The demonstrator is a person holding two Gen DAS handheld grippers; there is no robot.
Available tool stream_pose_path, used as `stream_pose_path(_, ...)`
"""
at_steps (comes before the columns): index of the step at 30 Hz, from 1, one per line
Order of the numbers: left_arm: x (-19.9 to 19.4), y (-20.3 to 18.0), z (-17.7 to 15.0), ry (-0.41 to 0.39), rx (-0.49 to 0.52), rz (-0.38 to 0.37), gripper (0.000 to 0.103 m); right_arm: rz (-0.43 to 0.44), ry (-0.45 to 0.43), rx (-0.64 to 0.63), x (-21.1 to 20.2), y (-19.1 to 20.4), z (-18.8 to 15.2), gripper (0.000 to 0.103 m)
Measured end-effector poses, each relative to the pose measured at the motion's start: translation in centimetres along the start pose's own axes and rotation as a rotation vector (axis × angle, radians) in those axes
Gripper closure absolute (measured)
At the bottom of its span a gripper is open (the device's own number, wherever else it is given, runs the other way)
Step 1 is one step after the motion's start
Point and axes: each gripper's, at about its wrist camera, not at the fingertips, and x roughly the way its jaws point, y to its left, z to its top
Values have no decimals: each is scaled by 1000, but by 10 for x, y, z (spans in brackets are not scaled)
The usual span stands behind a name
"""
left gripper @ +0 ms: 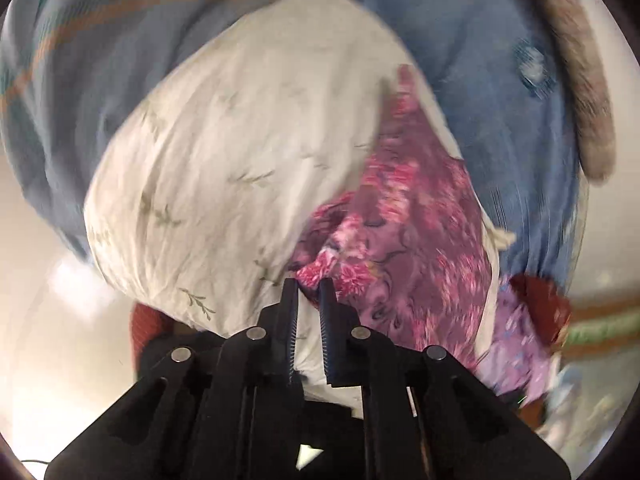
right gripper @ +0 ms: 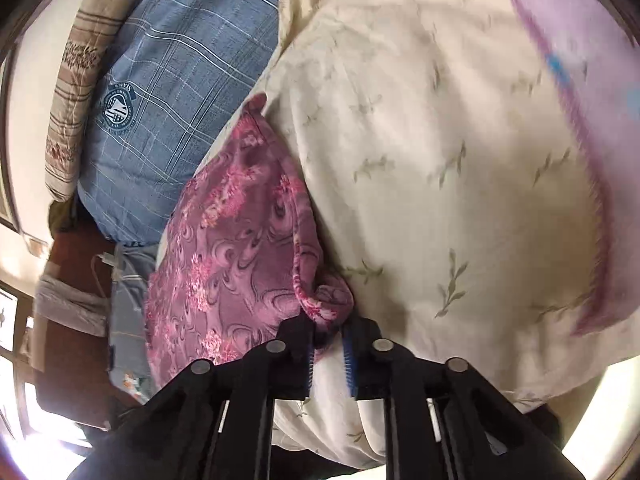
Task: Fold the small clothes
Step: 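Fold the lifted shirt over with both grippers and release, then smooth the folded shirt with the left gripper open while the right tool withdraws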
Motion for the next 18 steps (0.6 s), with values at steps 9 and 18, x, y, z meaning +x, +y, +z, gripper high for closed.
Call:
stream_pose_path(9, 1, -48, 34, -130, 255, 71, 41, 28, -94, -431, -1, 166, 36, 59)
stream_pose_path(18, 35, -48, 38, -34, 312, 111, 41, 149, 341, -807, 211, 383, -15, 56)
